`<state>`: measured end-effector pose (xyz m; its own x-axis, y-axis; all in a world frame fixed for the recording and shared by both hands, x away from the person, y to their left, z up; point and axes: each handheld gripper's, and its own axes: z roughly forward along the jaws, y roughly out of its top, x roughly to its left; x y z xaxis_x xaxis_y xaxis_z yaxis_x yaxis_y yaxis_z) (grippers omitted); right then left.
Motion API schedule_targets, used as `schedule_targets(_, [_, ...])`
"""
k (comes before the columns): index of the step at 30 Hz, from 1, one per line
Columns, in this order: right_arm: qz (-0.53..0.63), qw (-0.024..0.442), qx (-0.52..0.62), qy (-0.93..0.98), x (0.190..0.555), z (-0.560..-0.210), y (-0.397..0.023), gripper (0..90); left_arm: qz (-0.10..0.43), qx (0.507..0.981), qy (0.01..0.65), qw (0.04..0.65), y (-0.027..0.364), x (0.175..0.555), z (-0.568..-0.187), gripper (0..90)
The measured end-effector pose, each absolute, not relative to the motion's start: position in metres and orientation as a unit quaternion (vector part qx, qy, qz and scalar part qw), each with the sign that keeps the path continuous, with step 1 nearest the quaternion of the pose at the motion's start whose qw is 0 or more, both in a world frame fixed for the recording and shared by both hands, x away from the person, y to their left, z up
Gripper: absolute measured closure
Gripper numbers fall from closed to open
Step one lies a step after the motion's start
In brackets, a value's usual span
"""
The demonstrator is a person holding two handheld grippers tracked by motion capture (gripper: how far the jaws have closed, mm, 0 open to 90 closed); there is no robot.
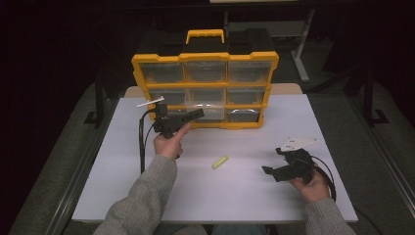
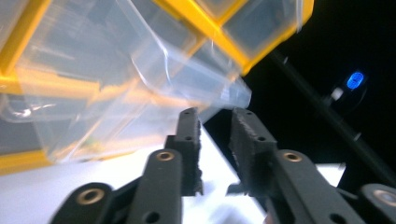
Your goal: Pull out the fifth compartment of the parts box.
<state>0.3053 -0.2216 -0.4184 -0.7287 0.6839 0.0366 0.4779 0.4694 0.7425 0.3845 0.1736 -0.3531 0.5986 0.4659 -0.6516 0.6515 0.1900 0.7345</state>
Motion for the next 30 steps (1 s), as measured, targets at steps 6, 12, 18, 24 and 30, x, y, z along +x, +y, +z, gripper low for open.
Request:
schedule_targets(6, [0.383, 0.137, 0.344, 0.846, 0.304, -0.418, -0.222, 13.7, -0.041, 0.702, 0.381, 0.600, 0.176, 0.377, -0.340, 53.5])
schedule_targets(12, [0.381, 0.137, 0.342, 0.848, 0.304, -0.418, -0.221, 13.7, 0.002, 0.785, 0.279, 0.554, 0.177, 0.374, -0.316, 43.1])
schedule_targets(18, [0.381, 0.137, 0.343, 0.848, 0.305, -0.419, -0.221, 13.7, 0.022, 0.850, 0.186, 0.493, 0.176, 0.375, -0.286, 41.1])
schedule_targets(24, [0.382, 0.139, 0.344, 0.847, 0.304, -0.417, -0.222, 13.7, 0.040, 0.869, 0.142, 0.473, 0.173, 0.380, -0.266, 41.1])
schedule_targets(30, [0.381, 0.138, 0.341, 0.848, 0.305, -0.418, -0.221, 13.7, 0.064, 0.889, 0.101, 0.441, 0.163, 0.390, -0.245, 41.0])
